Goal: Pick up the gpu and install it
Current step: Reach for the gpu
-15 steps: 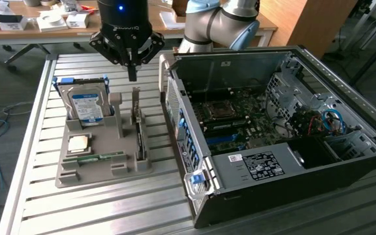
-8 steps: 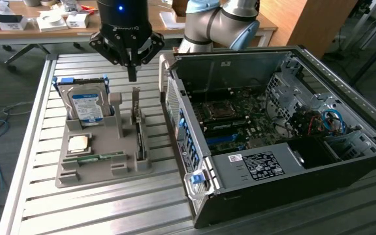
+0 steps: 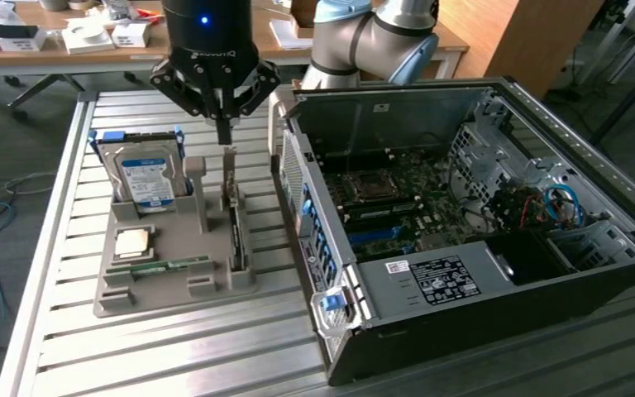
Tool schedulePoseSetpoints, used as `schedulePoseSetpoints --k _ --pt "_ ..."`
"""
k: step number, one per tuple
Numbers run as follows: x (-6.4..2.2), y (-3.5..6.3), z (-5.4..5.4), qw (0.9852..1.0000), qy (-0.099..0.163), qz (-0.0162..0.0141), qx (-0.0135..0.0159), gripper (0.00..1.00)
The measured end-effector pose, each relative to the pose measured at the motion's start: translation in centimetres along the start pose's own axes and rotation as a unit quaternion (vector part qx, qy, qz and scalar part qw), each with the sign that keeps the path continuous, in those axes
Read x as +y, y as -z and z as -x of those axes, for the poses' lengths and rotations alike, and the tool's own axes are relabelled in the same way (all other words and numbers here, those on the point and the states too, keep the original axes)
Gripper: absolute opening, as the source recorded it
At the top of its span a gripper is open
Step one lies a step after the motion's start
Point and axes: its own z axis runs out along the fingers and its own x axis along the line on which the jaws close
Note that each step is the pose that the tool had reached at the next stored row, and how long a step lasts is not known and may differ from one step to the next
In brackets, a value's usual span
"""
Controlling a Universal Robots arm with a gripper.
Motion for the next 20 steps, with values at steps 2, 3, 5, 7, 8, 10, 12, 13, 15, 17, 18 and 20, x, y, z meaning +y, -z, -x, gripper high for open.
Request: schedulePoseSetpoints --k 2,3,5,7,8,10,12,13,15,17,18,20 --pt "-0.28 0.01 0.02 1.0 0.0 0.0 0.0 0.1" --pt "-0.34 0.01 0.02 1.0 0.0 0.0 0.0 0.1" --pt "-0.36 0.01 0.02 1.0 0.0 0.0 -0.0001 0.1" --pt "-0.37 0.01 0.01 1.0 0.001 0.0 0.0 0.1" --pt "-0.37 0.01 0.01 1.0 0.003 0.0001 0.0001 0.1" --pt "-0.38 0.01 0.0 1.0 0.008 0.0003 0.0003 0.1" --pt "-0.4 0.01 -0.03 0.9999 0.013 0.0004 0.0006 0.1" --pt "-0.43 0.01 -0.05 0.9999 0.015 0.0004 0.0007 0.1" --pt "-0.53 0.01 -0.06 0.9998 0.019 0.0005 0.0008 0.1" --pt "-0.59 0.01 -0.08 0.9997 0.023 0.0005 0.001 0.1" --pt "-0.62 0.01 -0.09 0.9997 0.025 0.0005 0.0011 0.1" --pt "-0.67 0.0 -0.11 0.9996 0.028 0.0005 0.0012 0.1"
